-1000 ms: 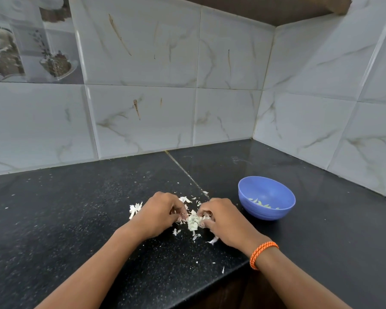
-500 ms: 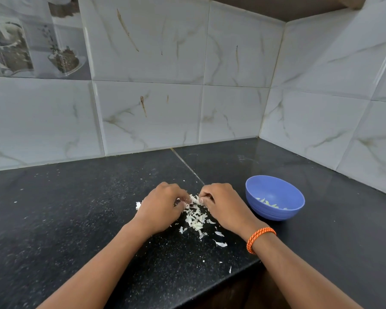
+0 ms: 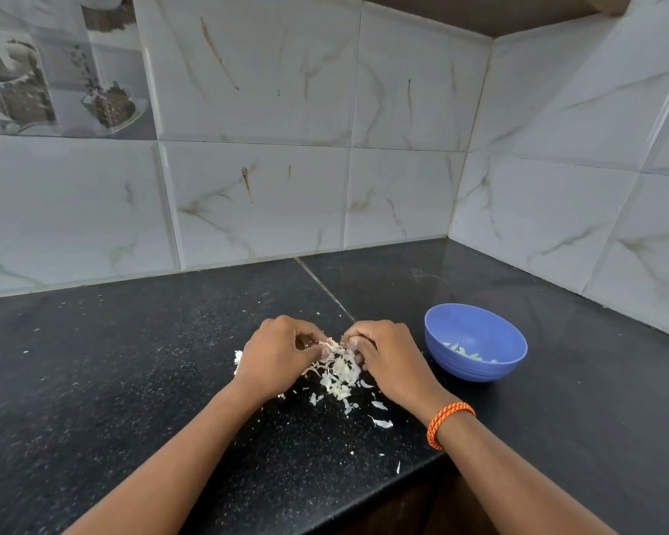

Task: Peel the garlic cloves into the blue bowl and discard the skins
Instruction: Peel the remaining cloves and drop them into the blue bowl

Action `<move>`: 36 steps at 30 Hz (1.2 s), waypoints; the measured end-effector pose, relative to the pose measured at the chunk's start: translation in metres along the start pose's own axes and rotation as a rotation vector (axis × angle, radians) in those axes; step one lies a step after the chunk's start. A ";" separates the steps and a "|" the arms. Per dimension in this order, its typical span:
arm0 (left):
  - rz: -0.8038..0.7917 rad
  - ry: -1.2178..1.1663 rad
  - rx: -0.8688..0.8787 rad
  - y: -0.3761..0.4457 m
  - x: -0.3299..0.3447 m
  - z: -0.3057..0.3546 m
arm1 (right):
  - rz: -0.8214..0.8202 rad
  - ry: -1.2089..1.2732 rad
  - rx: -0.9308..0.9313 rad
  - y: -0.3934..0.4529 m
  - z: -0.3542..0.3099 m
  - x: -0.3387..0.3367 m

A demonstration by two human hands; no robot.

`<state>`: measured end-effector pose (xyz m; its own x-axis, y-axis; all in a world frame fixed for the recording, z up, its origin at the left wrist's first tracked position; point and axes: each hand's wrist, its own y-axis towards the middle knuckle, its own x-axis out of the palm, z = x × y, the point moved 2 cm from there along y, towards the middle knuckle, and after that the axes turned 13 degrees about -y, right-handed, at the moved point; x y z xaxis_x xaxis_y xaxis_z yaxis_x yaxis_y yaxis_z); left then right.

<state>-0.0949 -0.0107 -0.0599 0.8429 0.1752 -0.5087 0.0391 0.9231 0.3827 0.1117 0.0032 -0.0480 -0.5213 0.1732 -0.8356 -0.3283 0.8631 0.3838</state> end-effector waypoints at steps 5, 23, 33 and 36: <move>0.039 -0.102 -0.026 0.003 -0.006 0.000 | 0.009 0.024 -0.012 -0.003 -0.001 0.002; 0.112 -0.214 0.016 -0.001 -0.005 0.013 | 0.046 0.371 0.083 0.001 -0.018 0.002; 0.147 -0.451 -0.090 -0.005 0.003 0.018 | 0.023 0.901 0.350 -0.005 -0.015 0.008; 0.123 -0.501 -0.106 -0.006 0.006 0.018 | 0.060 0.870 0.327 -0.007 -0.015 0.009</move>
<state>-0.0800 -0.0218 -0.0517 0.9920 0.1236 -0.0241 -0.1093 0.9401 0.3230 0.0971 -0.0086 -0.0520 -0.9806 -0.0805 -0.1790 -0.1125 0.9778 0.1766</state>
